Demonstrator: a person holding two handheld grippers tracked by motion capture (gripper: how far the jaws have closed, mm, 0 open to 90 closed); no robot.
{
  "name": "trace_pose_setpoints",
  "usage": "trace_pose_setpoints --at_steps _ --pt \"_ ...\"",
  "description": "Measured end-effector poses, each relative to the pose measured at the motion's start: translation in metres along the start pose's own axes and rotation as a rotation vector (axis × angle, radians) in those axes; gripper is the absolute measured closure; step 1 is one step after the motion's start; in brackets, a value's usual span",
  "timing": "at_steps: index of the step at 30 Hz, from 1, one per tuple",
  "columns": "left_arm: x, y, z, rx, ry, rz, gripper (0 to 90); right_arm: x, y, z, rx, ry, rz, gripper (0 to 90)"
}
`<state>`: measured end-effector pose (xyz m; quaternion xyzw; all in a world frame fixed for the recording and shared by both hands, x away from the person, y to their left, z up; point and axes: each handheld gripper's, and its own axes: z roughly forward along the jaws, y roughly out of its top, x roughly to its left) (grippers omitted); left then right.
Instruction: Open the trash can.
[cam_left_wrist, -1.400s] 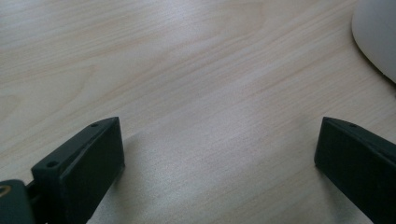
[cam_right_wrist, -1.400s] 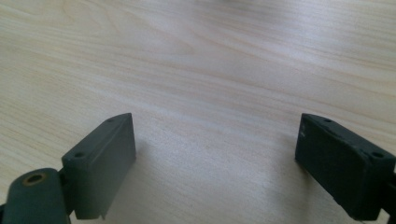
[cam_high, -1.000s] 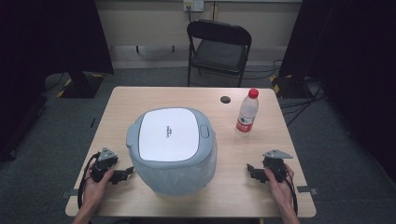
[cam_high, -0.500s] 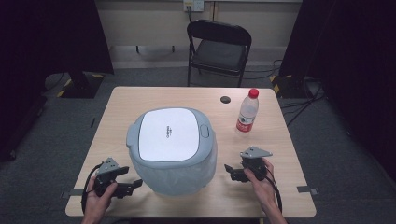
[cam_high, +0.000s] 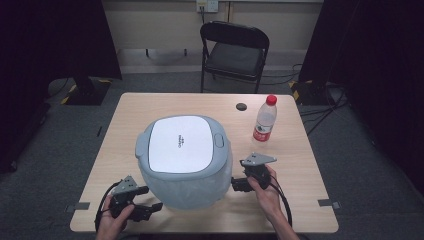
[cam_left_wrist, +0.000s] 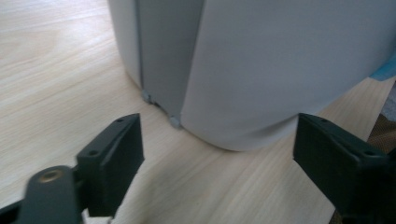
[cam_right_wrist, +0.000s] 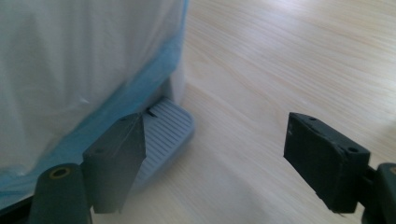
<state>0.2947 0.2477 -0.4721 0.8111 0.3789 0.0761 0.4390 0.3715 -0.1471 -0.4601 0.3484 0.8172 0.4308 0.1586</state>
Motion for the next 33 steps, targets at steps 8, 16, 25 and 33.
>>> trace_pose_setpoints --at_steps 8,16,25,33 --pt "0.0 0.004 0.006 0.021 0.014 -0.01 4.2 0.01 0.003 0.012 0.002 0.041 -0.026 24.1" --pt "0.009 0.008 0.006 0.006 0.077 -0.049 7.6 0.017 0.003 0.016 -0.001 0.015 -0.033 32.0" --pt "0.029 0.019 0.008 -0.033 0.19 -0.146 20.9 0.021 0.006 0.031 0.016 0.032 -0.049 28.6" --pt "0.045 0.036 0.024 -0.057 0.231 -0.152 25.9 0.011 0.009 0.034 0.015 -0.003 -0.046 27.5"
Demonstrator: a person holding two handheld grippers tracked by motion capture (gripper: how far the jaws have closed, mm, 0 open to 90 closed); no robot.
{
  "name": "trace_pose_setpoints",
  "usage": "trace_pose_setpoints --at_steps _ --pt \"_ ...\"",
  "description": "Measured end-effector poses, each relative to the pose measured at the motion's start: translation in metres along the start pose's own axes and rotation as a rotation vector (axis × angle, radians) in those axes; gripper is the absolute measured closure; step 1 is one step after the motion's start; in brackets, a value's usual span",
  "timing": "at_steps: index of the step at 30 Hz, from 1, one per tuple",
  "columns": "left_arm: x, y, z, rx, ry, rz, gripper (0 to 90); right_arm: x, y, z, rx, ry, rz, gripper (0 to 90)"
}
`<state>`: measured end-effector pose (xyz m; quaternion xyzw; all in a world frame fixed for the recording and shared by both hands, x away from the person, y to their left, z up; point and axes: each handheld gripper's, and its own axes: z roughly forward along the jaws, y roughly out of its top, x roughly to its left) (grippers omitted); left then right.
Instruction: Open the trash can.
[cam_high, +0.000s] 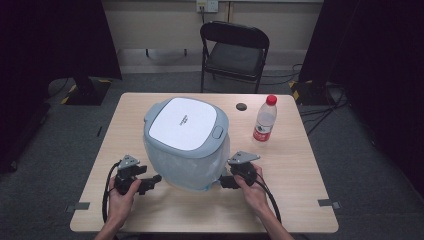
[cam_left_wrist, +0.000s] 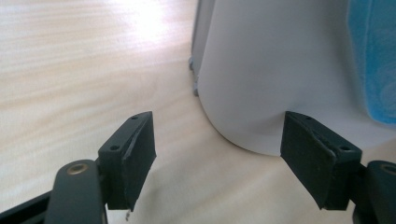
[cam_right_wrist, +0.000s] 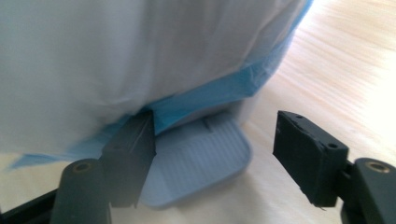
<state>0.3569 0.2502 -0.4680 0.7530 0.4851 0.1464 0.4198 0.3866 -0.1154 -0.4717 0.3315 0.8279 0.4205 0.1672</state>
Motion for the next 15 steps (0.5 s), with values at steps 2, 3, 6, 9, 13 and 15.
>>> trace_pose_setpoints --at_steps 2,3,6,9,13,15 --pt "0.0 0.001 0.002 0.0 0.002 0.011 26.9 -0.011 -0.004 -0.002 -0.007 -0.027 0.046 26.4" --pt "0.0 0.001 0.003 0.004 0.003 0.014 26.9 -0.011 -0.004 -0.002 -0.007 -0.027 0.046 26.4" --pt "-0.003 -0.004 0.007 0.037 -0.005 0.024 27.6 -0.022 -0.006 -0.005 -0.022 -0.076 0.063 26.7" --pt "-0.009 -0.007 0.012 0.063 -0.007 0.053 27.3 -0.03 -0.006 -0.006 -0.014 -0.137 0.059 27.6" --pt "-0.006 -0.007 0.015 0.056 -0.01 0.019 23.1 -0.035 -0.009 0.003 -0.001 -0.172 0.044 29.0" --pt "-0.004 -0.006 0.016 0.055 -0.009 0.013 22.5 -0.035 -0.011 0.009 -0.003 -0.173 0.032 32.0"
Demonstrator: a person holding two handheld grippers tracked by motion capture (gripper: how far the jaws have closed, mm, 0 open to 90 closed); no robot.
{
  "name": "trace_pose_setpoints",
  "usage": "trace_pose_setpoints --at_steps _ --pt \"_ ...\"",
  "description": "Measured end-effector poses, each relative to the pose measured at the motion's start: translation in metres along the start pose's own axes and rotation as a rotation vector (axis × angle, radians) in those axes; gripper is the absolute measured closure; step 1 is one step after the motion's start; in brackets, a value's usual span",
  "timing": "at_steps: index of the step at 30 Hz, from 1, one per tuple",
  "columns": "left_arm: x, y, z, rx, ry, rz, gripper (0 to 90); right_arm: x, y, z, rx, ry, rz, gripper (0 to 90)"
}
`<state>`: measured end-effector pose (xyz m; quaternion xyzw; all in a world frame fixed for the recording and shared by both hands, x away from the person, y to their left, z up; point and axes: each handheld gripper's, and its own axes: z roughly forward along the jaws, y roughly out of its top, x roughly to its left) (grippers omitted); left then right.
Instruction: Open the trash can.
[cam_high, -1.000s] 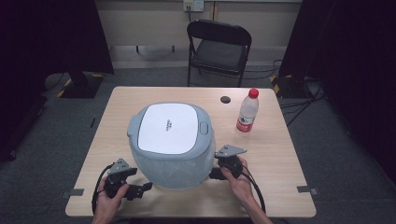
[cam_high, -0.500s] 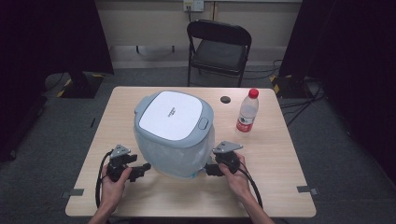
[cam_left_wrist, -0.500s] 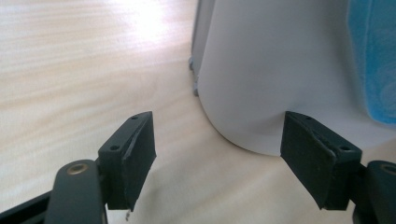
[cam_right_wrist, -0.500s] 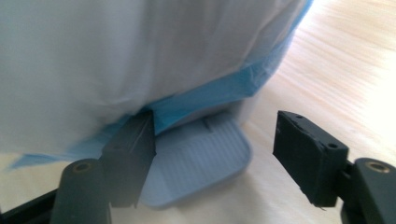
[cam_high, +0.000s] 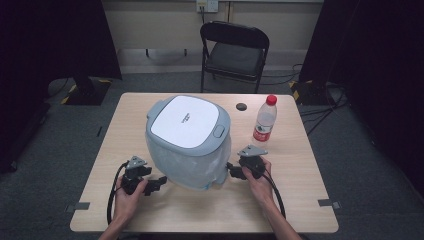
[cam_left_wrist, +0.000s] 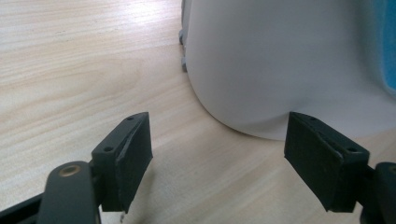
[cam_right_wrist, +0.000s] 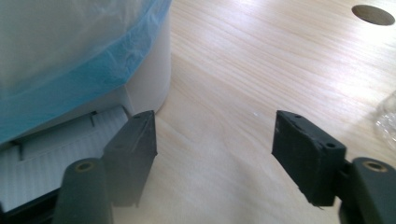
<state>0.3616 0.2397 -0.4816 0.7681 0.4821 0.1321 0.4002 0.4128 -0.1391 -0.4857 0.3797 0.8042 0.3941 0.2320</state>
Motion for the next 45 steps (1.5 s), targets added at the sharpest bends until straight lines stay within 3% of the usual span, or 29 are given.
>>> trace_pose_setpoints --at_steps 2,5,7,9,13,14,18,20,22,24,26,32,35,40,45 --pt "0.002 0.002 0.001 -0.002 0.015 -0.01 22.5 0.002 -0.002 0.005 0.01 0.051 0.015 44.4" --pt "0.011 0.004 0.005 -0.02 0.025 -0.052 25.4 0.005 -0.002 0.004 0.015 0.068 0.012 44.2" --pt "0.015 0.009 0.008 -0.017 0.058 -0.04 29.7 0.01 -0.003 0.002 0.02 0.104 0.017 44.1" --pt "0.018 0.013 0.011 -0.028 0.058 -0.068 38.6 0.017 -0.005 -0.001 0.02 0.138 0.022 42.8" --pt "0.019 0.016 0.021 -0.004 0.042 -0.053 40.9 0.038 -0.012 -0.006 0.012 0.197 0.05 45.3" --pt "0.019 0.017 0.023 0.0 0.05 -0.038 41.0 0.041 -0.012 -0.007 0.014 0.207 0.038 46.2" --pt "0.023 0.024 0.027 -0.021 0.045 -0.057 37.9 0.049 -0.01 -0.007 0.033 0.244 0.011 32.9" --pt "0.026 0.027 0.025 -0.041 0.032 -0.064 37.3 0.043 -0.008 -0.009 0.045 0.237 0.015 32.2" --pt "0.027 0.029 0.02 -0.079 0.012 -0.09 37.0 0.033 -0.006 -0.011 0.048 0.197 0.018 27.2" --pt "0.025 0.03 0.015 -0.112 0.016 -0.103 37.9 0.02 -0.002 -0.012 0.02 0.151 0.039 29.9" --pt "0.024 0.031 0.015 -0.108 0.022 -0.1 37.8 0.009 0.004 -0.009 -0.005 0.091 0.049 29.9" --pt "0.027 0.037 0.024 -0.079 0.024 -0.083 37.6 -0.001 0.023 0.003 -0.023 0.032 0.049 30.0" --pt "0.022 0.042 0.023 -0.06 0.052 -0.047 41.2 -0.007 0.034 0.008 -0.045 0.032 0.07 31.2" --pt "0.028 0.043 0.027 -0.062 0.017 -0.041 40.6 -0.006 0.038 0.009 -0.073 0.082 0.102 54.0" --pt "0.024 0.044 0.03 -0.067 0.013 -0.026 50.9 0.003 0.033 -0.001 -0.07 0.092 0.112 61.6"
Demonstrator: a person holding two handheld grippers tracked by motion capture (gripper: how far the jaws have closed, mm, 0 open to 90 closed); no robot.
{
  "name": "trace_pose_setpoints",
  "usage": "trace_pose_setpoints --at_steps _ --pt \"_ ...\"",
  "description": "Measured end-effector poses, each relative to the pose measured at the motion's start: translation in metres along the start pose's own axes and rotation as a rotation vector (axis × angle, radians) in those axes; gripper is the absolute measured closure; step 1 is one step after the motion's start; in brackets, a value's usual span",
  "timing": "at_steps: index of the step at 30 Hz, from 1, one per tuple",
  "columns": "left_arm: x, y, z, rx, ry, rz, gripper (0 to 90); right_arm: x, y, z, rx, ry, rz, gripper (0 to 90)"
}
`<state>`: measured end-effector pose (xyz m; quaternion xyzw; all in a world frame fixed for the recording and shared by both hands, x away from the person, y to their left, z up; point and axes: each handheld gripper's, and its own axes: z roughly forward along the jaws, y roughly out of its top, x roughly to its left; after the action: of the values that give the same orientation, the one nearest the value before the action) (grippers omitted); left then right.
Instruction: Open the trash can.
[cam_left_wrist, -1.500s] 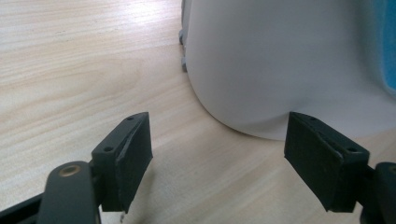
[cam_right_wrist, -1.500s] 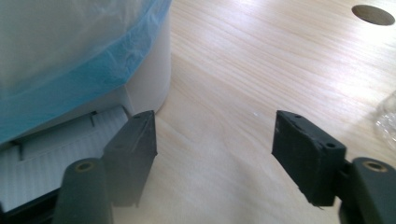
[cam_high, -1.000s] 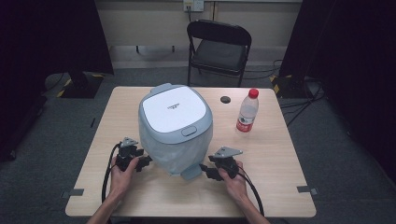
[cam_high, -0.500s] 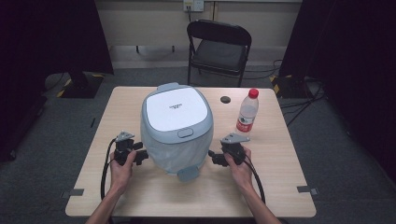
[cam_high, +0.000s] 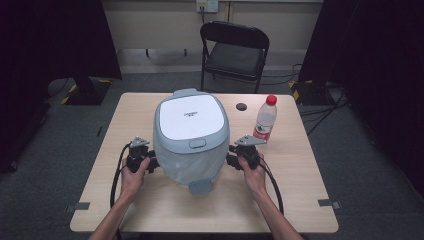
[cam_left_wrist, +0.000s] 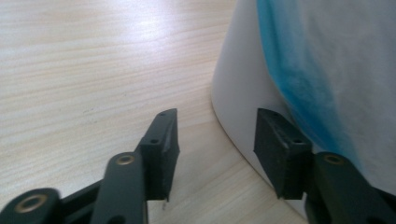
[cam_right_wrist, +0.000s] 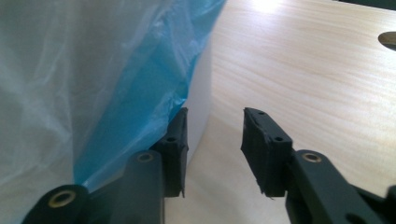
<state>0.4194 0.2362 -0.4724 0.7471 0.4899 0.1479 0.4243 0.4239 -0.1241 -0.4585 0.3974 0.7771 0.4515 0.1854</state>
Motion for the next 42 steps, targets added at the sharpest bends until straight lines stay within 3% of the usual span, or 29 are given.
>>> trace_pose_setpoints --at_steps 5,9,11,16,19,21,22,24,25,27,29,32,35,37,40,42 --pt "-0.002 -0.001 0.001 0.006 -0.043 0.006 54.6 0.007 -0.011 -0.016 0.007 0.042 0.014 60.2" --pt "-0.007 -0.001 -0.001 0.019 -0.054 0.017 65.3 0.008 -0.016 -0.022 0.014 0.085 0.042 61.6" --pt "-0.008 -0.001 -0.004 0.033 -0.06 0.041 65.4 0.008 -0.016 -0.022 0.016 0.095 0.049 64.2" --pt "-0.005 -0.006 -0.012 0.038 -0.084 0.061 64.6 0.015 -0.015 -0.025 0.037 0.112 0.028 65.5" --pt "-0.002 -0.01 -0.014 0.035 -0.109 0.044 64.5 0.02 -0.013 -0.027 0.056 0.115 0.001 65.1" --pt "-0.002 -0.012 -0.015 0.038 -0.099 0.05 61.9 0.023 -0.013 -0.027 0.055 0.097 -0.014 61.8" --pt "-0.001 -0.013 -0.016 0.041 -0.092 0.044 56.3 0.022 -0.013 -0.027 0.058 0.077 -0.021 54.7" --pt "0.002 -0.014 -0.017 0.048 -0.081 0.043 46.6 0.018 -0.012 -0.026 0.081 0.08 -0.04 44.4" --pt "0.005 -0.015 -0.017 0.052 -0.097 0.031 41.3 0.015 -0.011 -0.026 0.091 0.095 -0.042 39.5" --pt "0.012 -0.018 -0.019 0.063 -0.131 0.0 36.6 0.012 -0.01 -0.029 0.083 0.123 -0.033 38.1" --pt "0.017 -0.02 -0.022 0.067 -0.093 0.007 36.3 0.013 -0.008 -0.034 0.067 0.135 -0.043 35.8" --pt "0.024 -0.027 -0.028 0.08 -0.073 0.017 33.3 0.01 -0.009 -0.041 0.063 0.16 -0.037 33.7" --pt "0.032 -0.039 -0.035 0.115 -0.011 0.049 29.1 0.006 -0.01 -0.049 0.058 0.173 -0.036 30.9" --pt "0.037 -0.044 -0.039 0.131 0.02 0.049 28.2 0.004 -0.009 -0.055 0.064 0.18 -0.044 29.1" --pt "0.042 -0.049 -0.043 0.117 0.046 0.036 27.9 0.004 -0.004 -0.066 0.048 0.226 -0.042 24.7" --pt "0.039 -0.049 -0.042 0.119 0.078 0.056 26.2 0.009 0.004 -0.075 0.037 0.184 -0.064 29.1"
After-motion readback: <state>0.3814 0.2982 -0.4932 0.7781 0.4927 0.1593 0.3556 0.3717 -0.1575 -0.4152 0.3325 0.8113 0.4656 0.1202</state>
